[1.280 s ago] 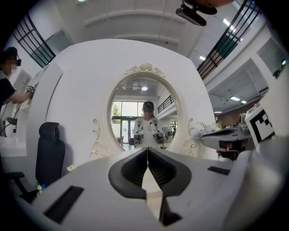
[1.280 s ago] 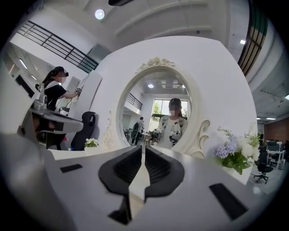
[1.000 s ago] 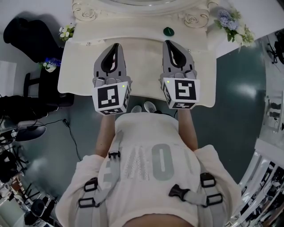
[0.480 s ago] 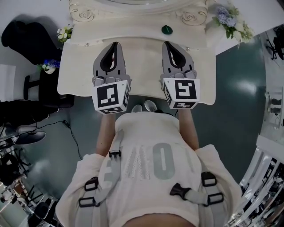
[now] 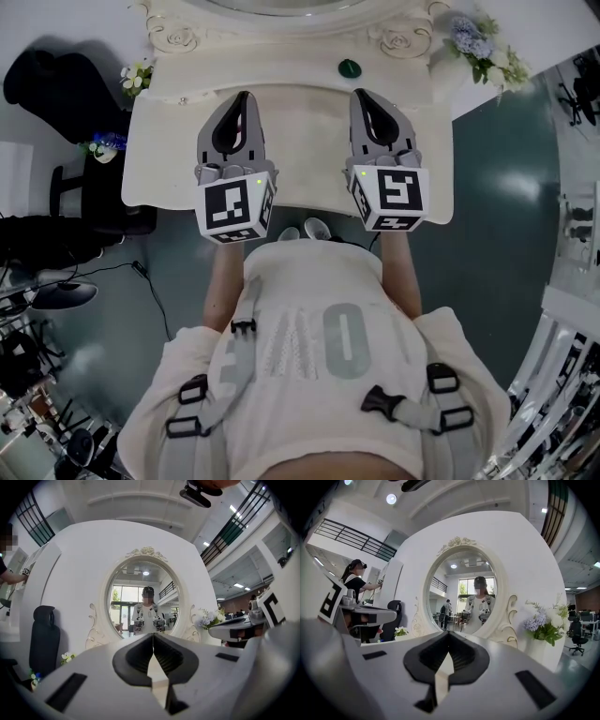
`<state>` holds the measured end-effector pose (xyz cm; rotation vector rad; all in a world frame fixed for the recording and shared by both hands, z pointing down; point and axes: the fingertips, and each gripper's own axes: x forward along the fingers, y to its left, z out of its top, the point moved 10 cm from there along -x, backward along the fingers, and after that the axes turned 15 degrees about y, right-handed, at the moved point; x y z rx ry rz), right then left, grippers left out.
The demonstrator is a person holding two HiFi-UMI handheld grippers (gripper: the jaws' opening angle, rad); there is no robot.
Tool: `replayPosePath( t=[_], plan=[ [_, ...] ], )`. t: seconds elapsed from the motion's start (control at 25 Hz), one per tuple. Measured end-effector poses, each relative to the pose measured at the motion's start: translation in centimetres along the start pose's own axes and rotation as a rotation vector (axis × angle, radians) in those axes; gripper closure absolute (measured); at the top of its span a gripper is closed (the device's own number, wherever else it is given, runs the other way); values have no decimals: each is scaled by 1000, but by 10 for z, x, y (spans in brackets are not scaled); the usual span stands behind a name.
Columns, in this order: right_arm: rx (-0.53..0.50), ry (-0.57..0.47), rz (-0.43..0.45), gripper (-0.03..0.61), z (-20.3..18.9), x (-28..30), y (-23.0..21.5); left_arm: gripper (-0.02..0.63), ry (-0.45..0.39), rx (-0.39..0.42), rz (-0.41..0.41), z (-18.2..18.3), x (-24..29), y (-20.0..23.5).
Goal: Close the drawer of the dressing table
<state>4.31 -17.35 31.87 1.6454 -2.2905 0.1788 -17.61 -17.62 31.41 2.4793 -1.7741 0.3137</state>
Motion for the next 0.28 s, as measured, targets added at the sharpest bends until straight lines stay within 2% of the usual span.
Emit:
replayPosePath(
  t=[0.28],
  plan=[
    [6, 21, -4, 571, -4, 1, 1, 595, 11, -7, -1, -4, 1, 4]
  ],
)
